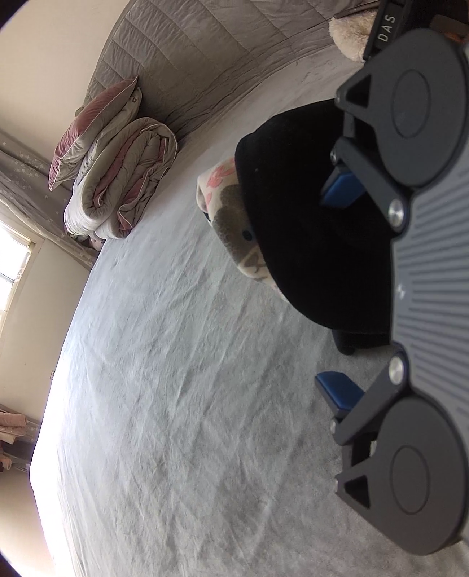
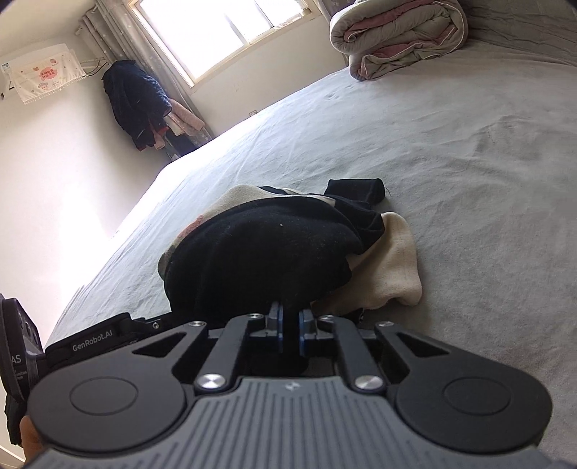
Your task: Fold clothes
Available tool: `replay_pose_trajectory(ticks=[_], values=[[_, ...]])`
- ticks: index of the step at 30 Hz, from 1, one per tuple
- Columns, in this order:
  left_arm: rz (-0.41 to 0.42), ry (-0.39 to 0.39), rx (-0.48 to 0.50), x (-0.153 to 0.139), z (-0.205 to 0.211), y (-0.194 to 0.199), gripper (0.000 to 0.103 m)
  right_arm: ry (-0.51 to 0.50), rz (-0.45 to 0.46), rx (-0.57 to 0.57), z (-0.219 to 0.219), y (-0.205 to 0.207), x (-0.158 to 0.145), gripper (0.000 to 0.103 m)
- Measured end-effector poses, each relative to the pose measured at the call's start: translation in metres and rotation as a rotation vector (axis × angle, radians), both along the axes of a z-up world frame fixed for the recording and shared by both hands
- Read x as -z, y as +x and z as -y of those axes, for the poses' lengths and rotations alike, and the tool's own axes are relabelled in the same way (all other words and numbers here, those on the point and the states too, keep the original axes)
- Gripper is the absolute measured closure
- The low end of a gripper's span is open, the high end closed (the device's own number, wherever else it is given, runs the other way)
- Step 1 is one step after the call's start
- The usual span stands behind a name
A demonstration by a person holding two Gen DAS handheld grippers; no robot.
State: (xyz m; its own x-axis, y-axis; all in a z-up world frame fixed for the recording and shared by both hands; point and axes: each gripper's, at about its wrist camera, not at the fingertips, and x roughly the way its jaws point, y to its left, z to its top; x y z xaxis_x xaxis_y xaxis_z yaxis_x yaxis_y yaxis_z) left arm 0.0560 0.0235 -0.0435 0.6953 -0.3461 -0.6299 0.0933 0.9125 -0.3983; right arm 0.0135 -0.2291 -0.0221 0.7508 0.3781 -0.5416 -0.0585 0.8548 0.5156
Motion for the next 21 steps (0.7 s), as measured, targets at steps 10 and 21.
replay_pose_trajectory(ticks=[10, 21], values=[[0.054, -0.059, 0.08, 0.003, 0.006, -0.007, 0.082, -0.034, -0.034, -0.017, 0.009, 0.004, 0.005, 0.084], [0.108, -0.08, 0.237, -0.002, 0.025, -0.032, 0.094, 0.017, 0.052, -0.014, 0.023, -0.01, -0.014, 0.049]])
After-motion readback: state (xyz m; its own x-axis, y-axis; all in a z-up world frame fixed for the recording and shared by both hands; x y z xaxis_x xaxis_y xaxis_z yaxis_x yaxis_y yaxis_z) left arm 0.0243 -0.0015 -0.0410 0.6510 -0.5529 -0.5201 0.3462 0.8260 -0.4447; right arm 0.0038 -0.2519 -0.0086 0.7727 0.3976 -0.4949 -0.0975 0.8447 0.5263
